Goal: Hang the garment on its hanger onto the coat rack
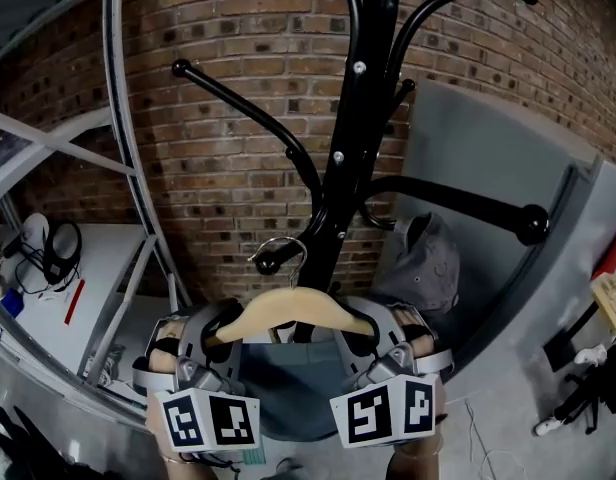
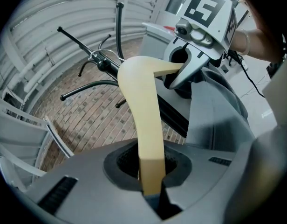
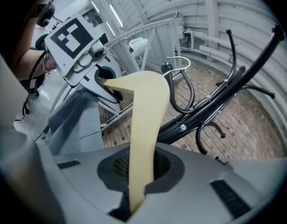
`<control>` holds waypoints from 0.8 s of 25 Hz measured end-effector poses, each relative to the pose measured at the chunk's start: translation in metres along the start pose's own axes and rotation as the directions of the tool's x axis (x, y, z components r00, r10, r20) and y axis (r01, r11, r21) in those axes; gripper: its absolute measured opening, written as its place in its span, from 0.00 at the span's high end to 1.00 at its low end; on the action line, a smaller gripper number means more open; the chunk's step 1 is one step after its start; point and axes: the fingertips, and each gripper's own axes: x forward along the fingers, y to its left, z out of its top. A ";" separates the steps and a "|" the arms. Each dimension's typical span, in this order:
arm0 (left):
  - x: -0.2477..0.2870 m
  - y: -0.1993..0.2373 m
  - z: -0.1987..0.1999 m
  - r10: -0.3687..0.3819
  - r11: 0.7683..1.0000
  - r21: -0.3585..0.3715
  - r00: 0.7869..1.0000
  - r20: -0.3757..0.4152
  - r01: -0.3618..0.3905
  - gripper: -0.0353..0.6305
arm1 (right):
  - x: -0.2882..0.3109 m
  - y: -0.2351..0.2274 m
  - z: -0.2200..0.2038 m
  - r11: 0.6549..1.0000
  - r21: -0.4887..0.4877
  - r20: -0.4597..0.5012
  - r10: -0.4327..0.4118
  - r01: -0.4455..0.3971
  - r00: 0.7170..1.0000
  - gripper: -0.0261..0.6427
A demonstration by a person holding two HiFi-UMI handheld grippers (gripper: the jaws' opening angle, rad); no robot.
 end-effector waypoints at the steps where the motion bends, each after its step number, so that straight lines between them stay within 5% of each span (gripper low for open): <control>1: 0.004 0.001 -0.001 -0.004 1.000 0.001 1.000 -0.001 0.004 0.90 | 0.003 -0.001 -0.001 1.000 0.003 -0.004 0.003 -0.003 1.000 0.92; 20: 0.060 -0.031 -0.021 -0.107 0.994 -0.025 0.994 -0.003 0.106 0.90 | 0.046 0.012 -0.050 0.999 0.029 -0.128 0.040 -0.036 0.991 0.92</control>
